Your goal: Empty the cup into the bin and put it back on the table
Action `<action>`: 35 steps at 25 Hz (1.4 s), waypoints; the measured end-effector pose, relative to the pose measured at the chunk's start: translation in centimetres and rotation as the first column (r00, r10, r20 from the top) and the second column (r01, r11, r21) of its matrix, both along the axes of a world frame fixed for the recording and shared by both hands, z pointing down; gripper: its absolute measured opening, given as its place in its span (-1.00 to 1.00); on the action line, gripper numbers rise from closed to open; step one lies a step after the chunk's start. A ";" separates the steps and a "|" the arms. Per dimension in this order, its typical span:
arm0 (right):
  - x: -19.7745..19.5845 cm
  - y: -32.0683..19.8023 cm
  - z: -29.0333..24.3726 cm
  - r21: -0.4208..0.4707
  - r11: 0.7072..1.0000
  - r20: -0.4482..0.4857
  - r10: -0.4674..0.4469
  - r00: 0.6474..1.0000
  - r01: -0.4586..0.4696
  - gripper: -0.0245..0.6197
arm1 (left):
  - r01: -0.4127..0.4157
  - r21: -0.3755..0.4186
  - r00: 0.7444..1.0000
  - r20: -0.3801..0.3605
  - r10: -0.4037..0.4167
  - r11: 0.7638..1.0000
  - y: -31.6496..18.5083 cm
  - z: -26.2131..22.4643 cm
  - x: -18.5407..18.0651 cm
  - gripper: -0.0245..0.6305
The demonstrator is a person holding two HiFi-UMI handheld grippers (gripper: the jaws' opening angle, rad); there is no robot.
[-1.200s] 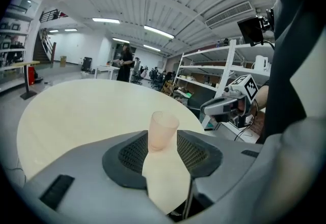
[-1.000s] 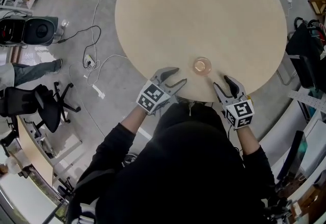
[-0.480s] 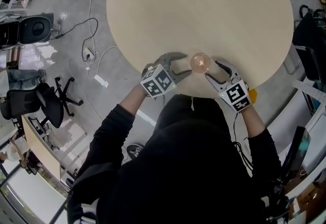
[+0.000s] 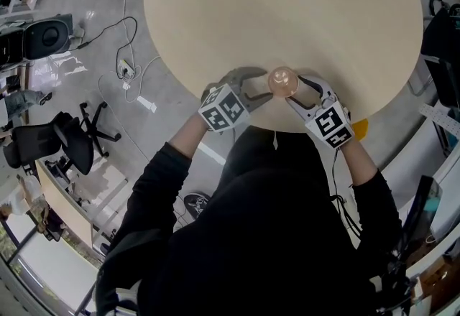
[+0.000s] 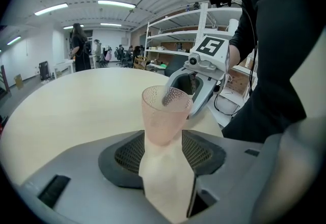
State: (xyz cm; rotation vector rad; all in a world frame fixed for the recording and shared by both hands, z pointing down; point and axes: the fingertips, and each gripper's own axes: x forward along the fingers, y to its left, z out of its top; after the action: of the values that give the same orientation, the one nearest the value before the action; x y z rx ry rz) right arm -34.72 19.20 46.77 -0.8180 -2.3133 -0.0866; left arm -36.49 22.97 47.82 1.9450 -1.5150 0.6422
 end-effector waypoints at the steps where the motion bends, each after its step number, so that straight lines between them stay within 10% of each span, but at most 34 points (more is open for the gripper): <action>1: 0.0 0.0 0.0 0.001 1.000 0.004 -0.004 1.000 0.003 -0.20 | -0.006 -0.001 1.000 0.005 0.006 1.000 0.0 -0.1 0.0 -0.21; 23: 2.4 0.0 -6.3 -0.196 0.979 0.022 0.058 0.998 -0.053 -0.20 | 0.098 0.119 0.991 -0.102 -0.086 0.988 -1.0 -7.2 2.8 -0.21; 35: 4.4 -1.3 -14.5 -0.301 0.952 0.142 0.097 0.985 -0.051 -0.20 | 0.207 0.258 0.976 -0.127 -0.179 0.944 -2.2 -15.5 4.8 -0.21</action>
State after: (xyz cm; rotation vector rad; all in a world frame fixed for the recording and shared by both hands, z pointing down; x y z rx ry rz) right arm -30.33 17.89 32.27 -0.8963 -2.5400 0.2448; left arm -31.70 20.77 32.33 1.9559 -1.7757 0.2570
